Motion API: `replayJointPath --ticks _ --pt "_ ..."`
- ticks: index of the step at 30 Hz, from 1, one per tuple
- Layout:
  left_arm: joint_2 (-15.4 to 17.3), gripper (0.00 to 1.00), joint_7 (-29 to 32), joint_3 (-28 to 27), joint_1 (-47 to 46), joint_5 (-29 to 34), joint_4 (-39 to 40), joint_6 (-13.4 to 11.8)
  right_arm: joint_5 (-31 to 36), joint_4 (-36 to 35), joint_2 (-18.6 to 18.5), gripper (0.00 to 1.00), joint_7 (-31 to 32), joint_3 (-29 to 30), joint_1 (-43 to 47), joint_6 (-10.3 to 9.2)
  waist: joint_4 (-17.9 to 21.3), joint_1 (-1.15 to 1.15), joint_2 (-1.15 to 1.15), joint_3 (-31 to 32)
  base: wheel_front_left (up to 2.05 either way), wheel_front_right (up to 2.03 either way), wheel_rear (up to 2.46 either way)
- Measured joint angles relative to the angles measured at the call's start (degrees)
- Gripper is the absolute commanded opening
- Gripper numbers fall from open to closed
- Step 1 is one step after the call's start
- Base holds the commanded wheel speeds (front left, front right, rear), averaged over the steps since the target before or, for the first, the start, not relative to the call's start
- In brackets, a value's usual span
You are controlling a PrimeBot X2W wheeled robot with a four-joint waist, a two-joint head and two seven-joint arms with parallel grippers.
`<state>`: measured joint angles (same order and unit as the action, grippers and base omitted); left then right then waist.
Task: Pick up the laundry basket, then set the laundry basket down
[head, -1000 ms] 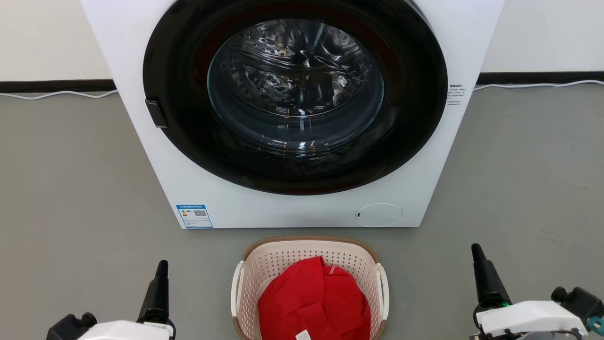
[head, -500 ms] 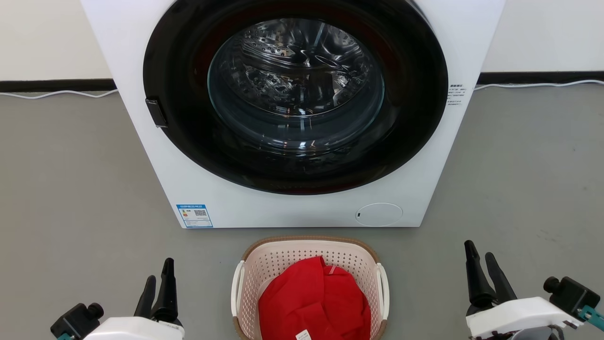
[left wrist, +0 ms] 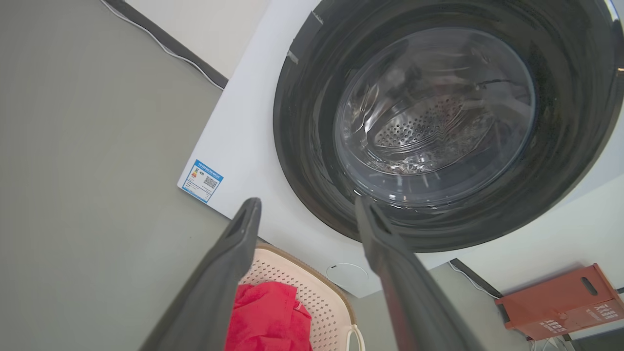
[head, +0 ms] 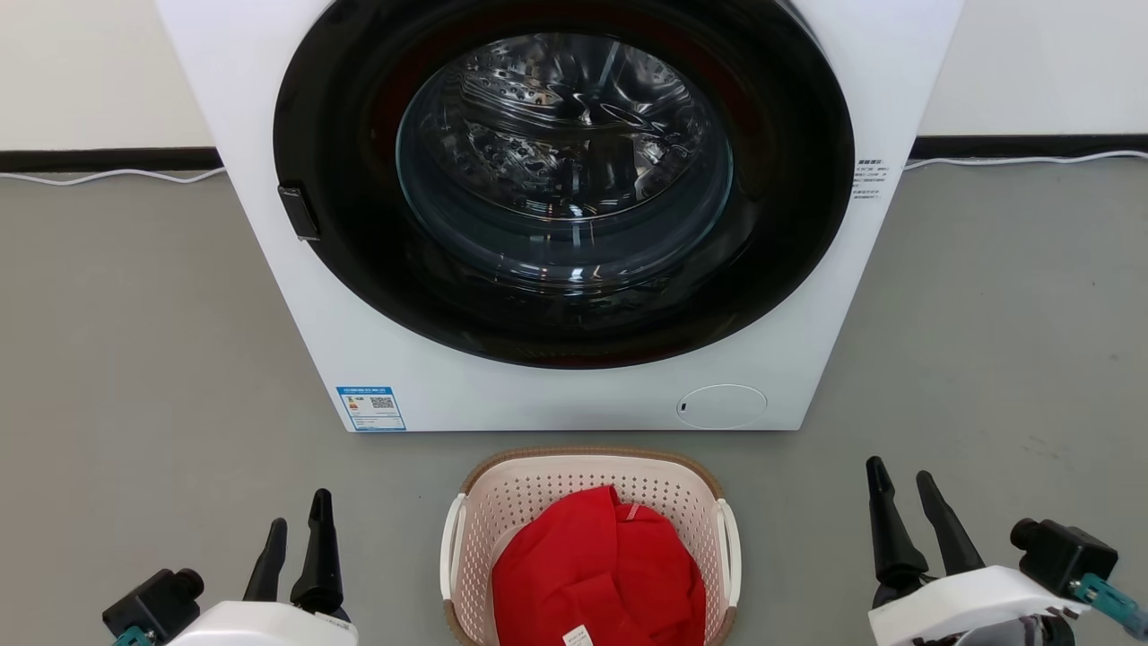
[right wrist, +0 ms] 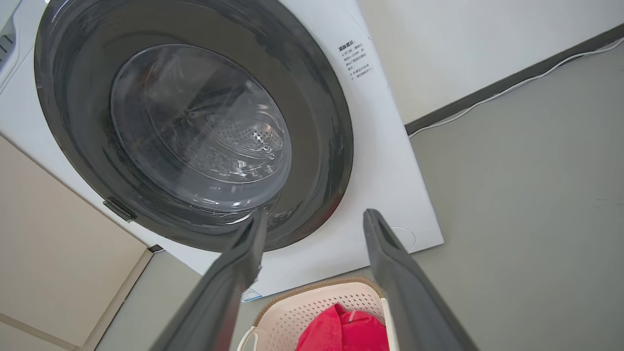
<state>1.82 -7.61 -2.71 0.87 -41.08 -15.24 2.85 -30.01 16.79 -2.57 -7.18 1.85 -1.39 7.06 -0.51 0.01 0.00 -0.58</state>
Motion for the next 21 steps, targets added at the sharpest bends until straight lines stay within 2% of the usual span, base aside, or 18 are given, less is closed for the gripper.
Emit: replayJointPath --ticks 21 --pt "0.14 1.0 -3.12 0.29 0.39 13.67 0.81 -0.82 15.22 1.47 0.0 1.0 -3.55 -0.59 -0.06 0.0 -0.13 0.0 0.0 -0.3 0.0 0.0 0.0"
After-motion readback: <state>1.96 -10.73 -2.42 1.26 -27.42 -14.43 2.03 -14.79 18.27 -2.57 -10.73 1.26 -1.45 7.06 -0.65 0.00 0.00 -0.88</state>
